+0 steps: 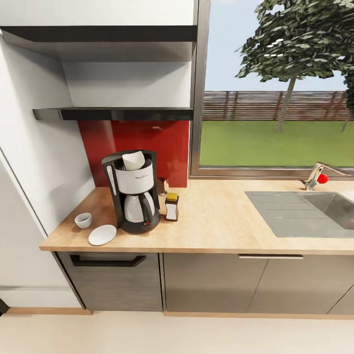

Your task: Set up a coffee station on the kitchen countertop: keep the coffee maker on the countertop, move the bottle of coffee from the kitchen shelf to the counter next to the coffee maker, place a paper coffee filter on top of the coffee maker, put the saucer next to the coffee maker with the coffee cup on the saucer, and place the electric kettle next to the coffee maker.

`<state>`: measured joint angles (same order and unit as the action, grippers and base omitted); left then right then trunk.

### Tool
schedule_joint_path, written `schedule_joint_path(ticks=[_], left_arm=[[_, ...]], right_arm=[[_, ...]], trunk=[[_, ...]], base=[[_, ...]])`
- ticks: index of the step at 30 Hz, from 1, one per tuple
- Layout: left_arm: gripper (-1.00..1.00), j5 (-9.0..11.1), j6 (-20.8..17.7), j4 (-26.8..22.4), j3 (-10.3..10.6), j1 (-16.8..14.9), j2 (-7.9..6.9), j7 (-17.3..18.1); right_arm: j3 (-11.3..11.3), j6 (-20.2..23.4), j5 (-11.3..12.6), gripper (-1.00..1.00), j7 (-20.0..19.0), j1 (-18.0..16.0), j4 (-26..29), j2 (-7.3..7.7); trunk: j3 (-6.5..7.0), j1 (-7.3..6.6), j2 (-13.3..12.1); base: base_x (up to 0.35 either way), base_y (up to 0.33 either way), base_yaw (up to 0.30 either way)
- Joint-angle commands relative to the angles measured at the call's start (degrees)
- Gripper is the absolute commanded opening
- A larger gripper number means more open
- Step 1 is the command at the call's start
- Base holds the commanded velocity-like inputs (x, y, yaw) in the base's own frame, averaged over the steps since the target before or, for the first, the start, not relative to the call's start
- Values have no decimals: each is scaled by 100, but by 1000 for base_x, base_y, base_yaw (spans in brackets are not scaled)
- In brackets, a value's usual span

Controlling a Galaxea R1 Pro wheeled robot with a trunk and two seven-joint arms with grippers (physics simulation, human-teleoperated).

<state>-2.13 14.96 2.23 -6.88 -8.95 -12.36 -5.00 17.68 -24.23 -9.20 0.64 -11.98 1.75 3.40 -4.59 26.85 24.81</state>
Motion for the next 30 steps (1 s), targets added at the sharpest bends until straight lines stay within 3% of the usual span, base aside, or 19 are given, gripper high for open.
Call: schedule_joint_path(ticks=[1, 4, 17, 30], left_arm=[[100, -33, 42, 23, -41, -11, 23, -16], [100, -62, 36, 23, -44, -11, 91, -39], [100, -56, 32, 23, -45, -5, 95, -45], [100, -62, 33, 23, -56, -8, 117, -45]], right_arm=[[49, -20, -59, 100, 8, -6, -8, 3], [53, -22, -57, 100, 16, -6, -8, 8], [60, -20, -48, 100, 18, -6, -8, 0], [60, -20, -47, 100, 15, -6, -8, -14]], trunk=[[-12, 3, 12], [-12, 3, 12], [-11, 3, 12], [-7, 3, 12]], base=[[0, 0, 0], [0, 0, 0], [0, 0, -6], [0, 0, -236]])
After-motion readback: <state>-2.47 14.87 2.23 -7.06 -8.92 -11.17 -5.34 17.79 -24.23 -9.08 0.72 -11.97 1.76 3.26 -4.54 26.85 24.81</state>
